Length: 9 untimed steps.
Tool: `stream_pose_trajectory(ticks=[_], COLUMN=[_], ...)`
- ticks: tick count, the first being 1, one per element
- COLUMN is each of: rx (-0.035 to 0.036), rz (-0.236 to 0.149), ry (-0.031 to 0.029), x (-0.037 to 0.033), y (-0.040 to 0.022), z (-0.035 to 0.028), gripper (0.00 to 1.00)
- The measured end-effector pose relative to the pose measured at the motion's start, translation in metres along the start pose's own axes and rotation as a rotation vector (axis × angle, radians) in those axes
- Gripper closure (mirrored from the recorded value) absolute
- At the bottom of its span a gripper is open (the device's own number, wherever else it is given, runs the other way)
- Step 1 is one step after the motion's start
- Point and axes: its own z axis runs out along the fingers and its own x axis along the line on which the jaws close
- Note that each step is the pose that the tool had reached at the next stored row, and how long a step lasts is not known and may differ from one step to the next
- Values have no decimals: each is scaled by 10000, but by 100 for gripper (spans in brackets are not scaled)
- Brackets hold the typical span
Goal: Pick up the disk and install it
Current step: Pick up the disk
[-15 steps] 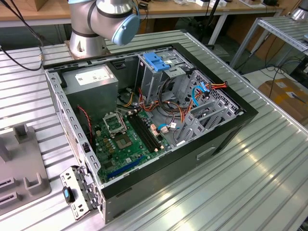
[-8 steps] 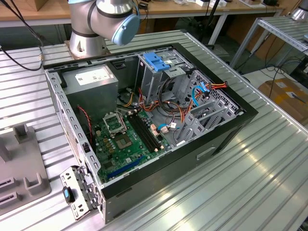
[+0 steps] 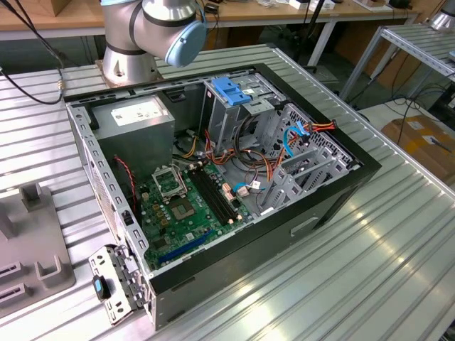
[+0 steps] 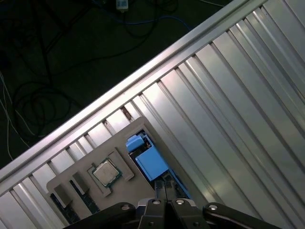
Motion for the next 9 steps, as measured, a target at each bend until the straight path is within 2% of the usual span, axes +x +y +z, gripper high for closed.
stream_pose_trajectory(ticks=[7,9], rx=[0,-6], rz=[-9,-294], ry=[0,6], x=[0,0], y=[0,0], z=[0,0], gripper=[89,89])
